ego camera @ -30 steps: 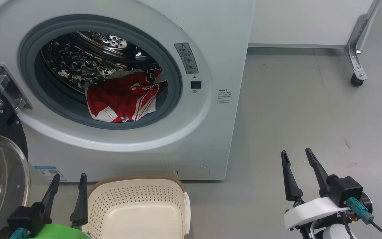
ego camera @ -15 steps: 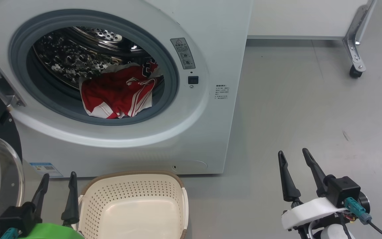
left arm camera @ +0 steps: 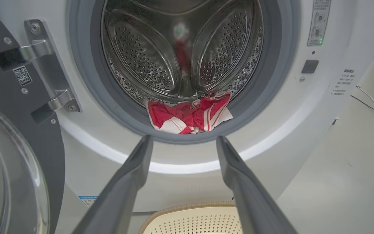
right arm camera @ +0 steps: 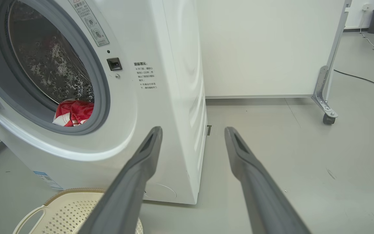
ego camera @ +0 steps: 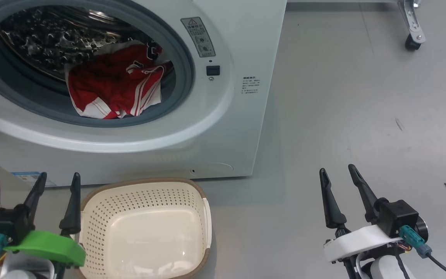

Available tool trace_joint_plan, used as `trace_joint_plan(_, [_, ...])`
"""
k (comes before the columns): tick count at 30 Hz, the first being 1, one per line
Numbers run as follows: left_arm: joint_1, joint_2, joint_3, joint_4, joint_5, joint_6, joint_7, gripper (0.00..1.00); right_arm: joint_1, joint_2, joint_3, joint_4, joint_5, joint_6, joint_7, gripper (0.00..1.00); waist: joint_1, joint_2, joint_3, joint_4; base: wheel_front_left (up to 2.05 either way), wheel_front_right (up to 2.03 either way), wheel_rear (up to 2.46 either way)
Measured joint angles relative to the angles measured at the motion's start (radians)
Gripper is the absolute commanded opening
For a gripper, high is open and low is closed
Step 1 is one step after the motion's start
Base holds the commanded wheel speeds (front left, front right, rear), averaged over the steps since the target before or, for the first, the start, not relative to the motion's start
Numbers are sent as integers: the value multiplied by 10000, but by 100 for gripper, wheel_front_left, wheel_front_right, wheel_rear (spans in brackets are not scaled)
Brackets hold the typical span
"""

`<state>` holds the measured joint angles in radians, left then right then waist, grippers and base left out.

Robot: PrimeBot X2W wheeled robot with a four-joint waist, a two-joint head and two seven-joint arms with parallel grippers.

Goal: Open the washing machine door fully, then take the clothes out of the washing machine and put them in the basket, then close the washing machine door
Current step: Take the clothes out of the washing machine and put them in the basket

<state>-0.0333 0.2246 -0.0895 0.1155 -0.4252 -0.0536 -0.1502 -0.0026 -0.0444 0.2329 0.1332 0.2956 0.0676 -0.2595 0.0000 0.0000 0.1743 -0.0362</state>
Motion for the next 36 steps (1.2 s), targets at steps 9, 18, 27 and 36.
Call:
trace_joint_plan(9, [-1392, 635, 336, 73, 73, 59, 777, 100, -505, -8, 267, -232, -56, -10, 0, 100, 0, 0, 995, -343, 0, 0, 0])
trace_joint_plan(18, [-2973, 1145, 717, 581, 58, 221, 1620, 100, -1100, -10, 487, -431, -44, -86, 0, 100, 1, 0, 1945, -826, 0, 0, 0])
trace_joint_plan(27, [-4249, 1651, 732, 1524, 75, 307, 2679, 100, -1465, -12, 591, -569, 94, -184, 0, 100, 0, 0, 2664, -1375, 0, 0, 0])
trace_joint_plan(36, [-5569, 1762, 502, 2332, 146, 307, 3496, 100, -1856, -12, 671, -662, 94, -268, 0, 100, 1, 0, 3343, -1665, 0, 0, 0])
